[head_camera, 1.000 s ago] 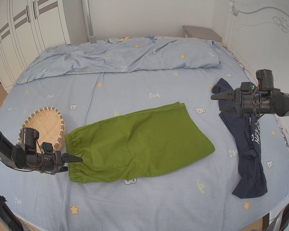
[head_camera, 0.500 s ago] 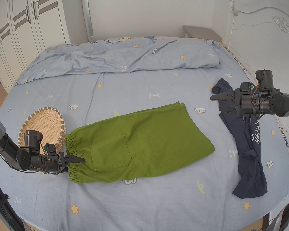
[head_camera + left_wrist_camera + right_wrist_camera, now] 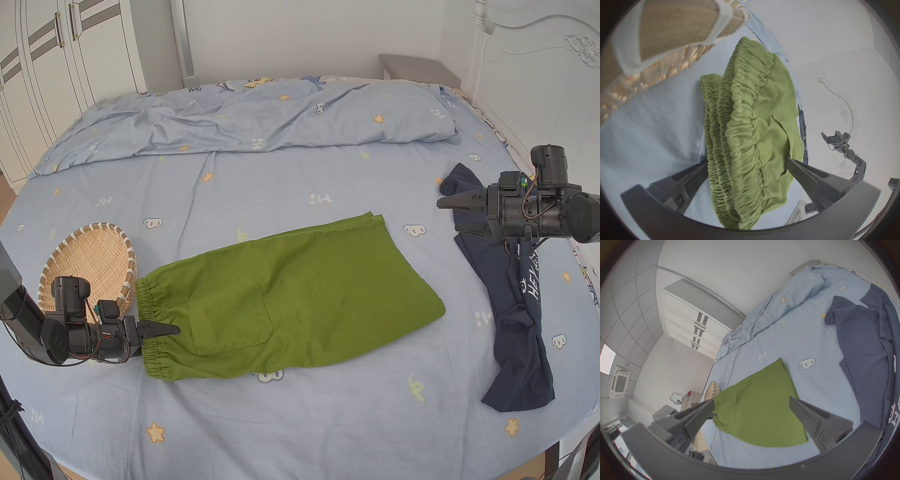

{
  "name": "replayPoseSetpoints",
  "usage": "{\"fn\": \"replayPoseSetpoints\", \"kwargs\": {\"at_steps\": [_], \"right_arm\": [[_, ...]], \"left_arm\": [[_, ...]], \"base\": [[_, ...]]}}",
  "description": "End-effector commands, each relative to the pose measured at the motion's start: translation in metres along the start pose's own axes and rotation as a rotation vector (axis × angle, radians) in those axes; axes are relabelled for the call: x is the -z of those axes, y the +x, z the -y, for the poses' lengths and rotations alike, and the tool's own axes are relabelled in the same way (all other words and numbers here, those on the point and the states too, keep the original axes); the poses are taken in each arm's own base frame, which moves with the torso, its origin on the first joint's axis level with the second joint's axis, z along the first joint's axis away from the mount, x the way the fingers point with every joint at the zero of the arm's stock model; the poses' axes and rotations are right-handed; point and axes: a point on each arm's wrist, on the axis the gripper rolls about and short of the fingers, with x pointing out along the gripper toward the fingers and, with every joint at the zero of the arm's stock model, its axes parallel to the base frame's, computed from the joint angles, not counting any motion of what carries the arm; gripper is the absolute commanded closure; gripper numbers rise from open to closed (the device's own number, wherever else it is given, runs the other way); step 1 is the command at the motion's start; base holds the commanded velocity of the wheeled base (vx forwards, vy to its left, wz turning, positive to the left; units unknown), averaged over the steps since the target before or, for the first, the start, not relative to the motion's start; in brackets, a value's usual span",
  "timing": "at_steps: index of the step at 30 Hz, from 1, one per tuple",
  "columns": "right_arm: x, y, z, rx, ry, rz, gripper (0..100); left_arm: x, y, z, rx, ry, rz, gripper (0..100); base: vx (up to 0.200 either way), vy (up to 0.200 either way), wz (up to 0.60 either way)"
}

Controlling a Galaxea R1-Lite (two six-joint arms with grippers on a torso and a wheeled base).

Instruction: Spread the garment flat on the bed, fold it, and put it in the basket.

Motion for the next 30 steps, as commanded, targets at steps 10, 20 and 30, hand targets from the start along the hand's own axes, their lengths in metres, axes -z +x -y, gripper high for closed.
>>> {"fn": "replayPoseSetpoints", "kwargs": {"at_steps": [10, 20, 30], "right_arm": [[0.003, 0.013, 0.011, 0.0, 0.017, -0.035, 0], [0.019, 0.066, 0.061, 0.037, 0.032, -0.188, 0], [0.029, 0.092, 0.081, 0.038, 0.045, -0.247, 0]], "left_arm": [[0.0, 0.003, -0.002, 0.073, -0.094, 0.031, 100], [0.0, -0.003, -0.001, 0.126, -0.134, 0.057, 100], [0.004, -0.012, -0.002, 0.184, -0.123, 0.057, 100]], "base": [[0.0, 0.0, 0.0], [0.0, 0.0, 0.0], [0.0, 0.0, 0.0]]}}
